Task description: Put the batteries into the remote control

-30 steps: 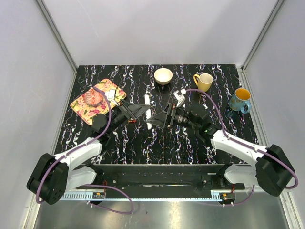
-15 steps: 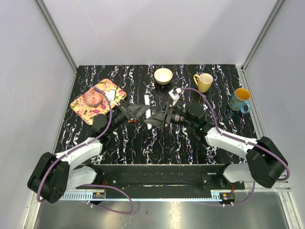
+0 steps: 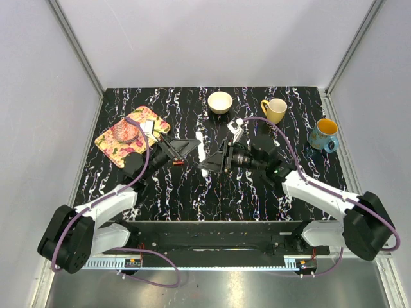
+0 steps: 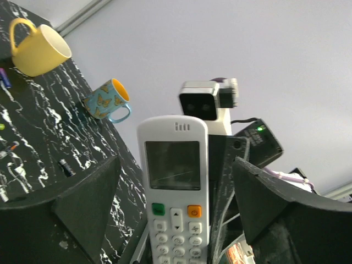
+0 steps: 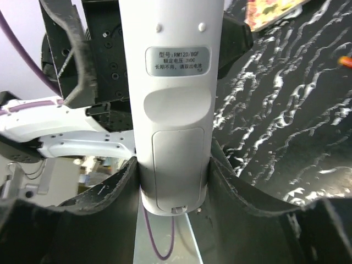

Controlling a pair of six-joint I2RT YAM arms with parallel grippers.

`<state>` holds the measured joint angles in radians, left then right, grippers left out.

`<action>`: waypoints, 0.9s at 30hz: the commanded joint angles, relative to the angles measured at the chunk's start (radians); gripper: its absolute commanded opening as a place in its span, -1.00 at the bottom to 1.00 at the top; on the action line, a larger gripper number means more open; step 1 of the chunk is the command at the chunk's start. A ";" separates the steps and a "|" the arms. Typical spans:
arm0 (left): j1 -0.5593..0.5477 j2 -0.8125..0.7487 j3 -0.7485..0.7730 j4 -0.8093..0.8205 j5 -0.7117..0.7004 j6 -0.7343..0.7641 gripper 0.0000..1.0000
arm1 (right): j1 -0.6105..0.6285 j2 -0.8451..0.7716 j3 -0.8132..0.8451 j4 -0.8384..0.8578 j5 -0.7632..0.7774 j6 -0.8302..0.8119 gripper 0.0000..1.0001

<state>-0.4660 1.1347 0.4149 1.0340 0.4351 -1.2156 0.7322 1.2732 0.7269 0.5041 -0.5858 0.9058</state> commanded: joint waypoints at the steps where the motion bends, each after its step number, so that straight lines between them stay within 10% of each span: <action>1: 0.027 -0.059 0.042 -0.075 0.016 0.074 0.81 | 0.001 -0.100 0.176 -0.454 0.131 -0.270 -1.00; 8: -0.022 -0.136 0.231 -0.696 -0.136 0.350 0.89 | 0.009 -0.068 0.339 -0.936 0.394 -0.465 -1.00; 27: -0.250 0.097 0.407 -0.835 -0.342 0.429 0.82 | 0.065 -0.044 0.393 -1.007 0.506 -0.423 -1.00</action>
<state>-0.7082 1.2236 0.7898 0.1570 0.1257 -0.7929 0.7830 1.2503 1.0855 -0.5220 -0.0959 0.4702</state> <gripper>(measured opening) 0.920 0.532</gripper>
